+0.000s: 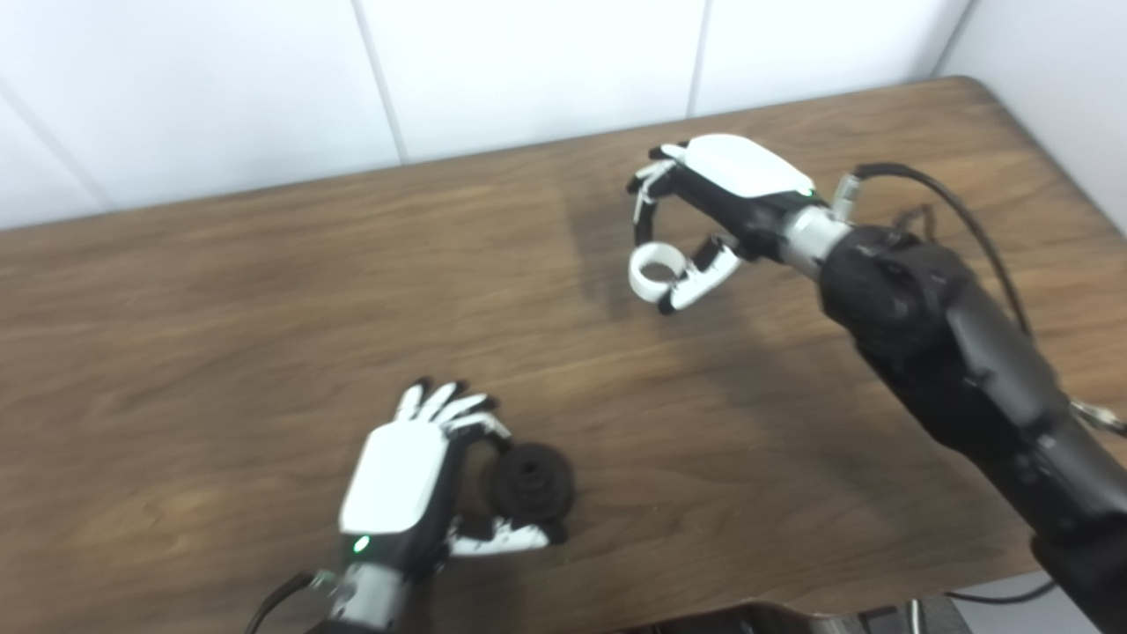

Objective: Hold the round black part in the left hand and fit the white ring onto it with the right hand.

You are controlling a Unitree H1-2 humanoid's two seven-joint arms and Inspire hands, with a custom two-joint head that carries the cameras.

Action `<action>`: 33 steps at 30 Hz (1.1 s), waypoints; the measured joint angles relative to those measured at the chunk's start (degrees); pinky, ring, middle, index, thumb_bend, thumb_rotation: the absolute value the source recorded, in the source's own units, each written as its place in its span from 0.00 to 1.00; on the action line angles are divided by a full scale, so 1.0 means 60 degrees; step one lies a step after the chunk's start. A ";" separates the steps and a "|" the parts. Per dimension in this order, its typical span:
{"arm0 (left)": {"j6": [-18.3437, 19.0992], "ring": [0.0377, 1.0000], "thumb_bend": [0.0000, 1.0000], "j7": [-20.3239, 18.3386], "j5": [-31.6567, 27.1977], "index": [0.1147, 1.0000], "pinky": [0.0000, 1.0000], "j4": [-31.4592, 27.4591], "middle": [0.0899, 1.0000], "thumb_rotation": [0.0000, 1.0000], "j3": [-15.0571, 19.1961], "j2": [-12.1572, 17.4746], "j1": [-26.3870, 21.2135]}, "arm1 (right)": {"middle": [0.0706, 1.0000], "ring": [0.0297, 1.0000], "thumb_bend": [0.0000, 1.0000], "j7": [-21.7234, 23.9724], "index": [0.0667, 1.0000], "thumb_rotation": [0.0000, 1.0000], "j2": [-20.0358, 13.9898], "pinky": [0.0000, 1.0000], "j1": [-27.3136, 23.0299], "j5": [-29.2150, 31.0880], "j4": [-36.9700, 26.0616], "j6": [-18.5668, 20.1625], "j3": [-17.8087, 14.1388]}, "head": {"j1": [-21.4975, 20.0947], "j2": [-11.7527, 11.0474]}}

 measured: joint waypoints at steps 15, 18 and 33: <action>0.0239 0.92 0.52 -0.0027 0.0270 0.42 1.00 0.0089 0.79 0.06 -0.0320 -0.0311 -0.0075 | 0.84 1.00 0.52 0.1418 0.45 0.14 0.0933 1.00 0.1139 -0.0597 -0.1946 -0.0300 0.0558 | 0.0499 0.0352; 0.0285 0.91 0.52 -0.0060 0.0349 0.42 1.00 0.0089 0.79 0.06 -0.0386 -0.0331 -0.0107 | 0.84 1.00 0.52 0.1553 0.45 0.13 0.1047 1.00 0.1191 -0.0645 -0.2042 -0.0427 0.0630 | 0.0558 0.0396; 0.0373 0.91 0.52 -0.0184 0.0505 0.42 1.00 0.0142 0.79 0.06 -0.0488 -0.0443 -0.0237 | 0.84 1.00 0.52 0.1732 0.45 0.13 0.1543 1.00 0.1435 -0.0661 -0.2075 -0.1060 0.0713 | 0.0763 0.0528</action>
